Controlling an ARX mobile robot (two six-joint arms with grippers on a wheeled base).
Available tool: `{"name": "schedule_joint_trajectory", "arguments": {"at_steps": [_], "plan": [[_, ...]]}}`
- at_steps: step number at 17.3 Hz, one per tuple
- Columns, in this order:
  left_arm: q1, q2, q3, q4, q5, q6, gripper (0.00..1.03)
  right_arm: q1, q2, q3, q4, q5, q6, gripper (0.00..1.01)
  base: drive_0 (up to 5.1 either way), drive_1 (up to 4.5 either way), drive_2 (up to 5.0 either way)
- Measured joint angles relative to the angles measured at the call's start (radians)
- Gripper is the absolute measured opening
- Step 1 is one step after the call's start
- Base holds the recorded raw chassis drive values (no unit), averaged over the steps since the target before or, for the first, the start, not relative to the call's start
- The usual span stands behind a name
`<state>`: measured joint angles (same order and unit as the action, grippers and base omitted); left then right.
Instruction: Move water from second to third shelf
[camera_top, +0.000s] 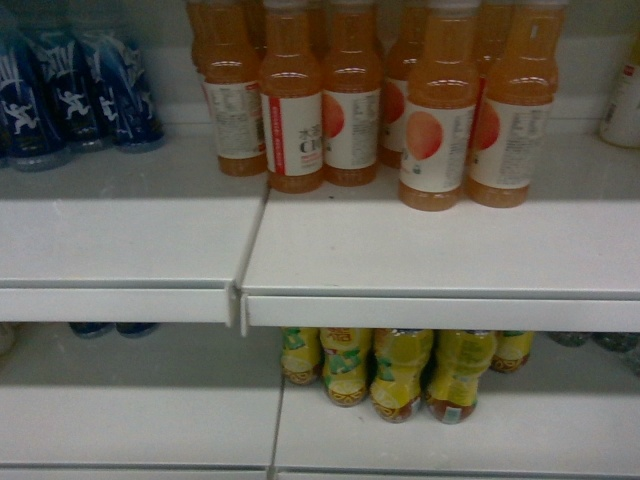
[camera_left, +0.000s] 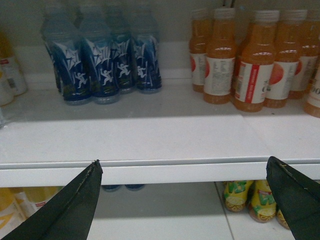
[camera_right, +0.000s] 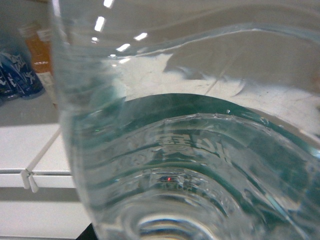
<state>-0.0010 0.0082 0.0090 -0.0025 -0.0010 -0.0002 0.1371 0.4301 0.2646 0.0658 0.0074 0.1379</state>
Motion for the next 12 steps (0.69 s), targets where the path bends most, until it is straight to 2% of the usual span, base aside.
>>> {"name": "schedule_joint_trajectory", "arguments": {"at_steps": [12], "plan": [[0.0, 0.0, 0.0, 0.0, 0.0, 0.0, 0.98, 0.0, 0.0, 0.0, 0.001, 0.0, 0.0, 0.43, -5.0, 2.41, 2.4]]}}
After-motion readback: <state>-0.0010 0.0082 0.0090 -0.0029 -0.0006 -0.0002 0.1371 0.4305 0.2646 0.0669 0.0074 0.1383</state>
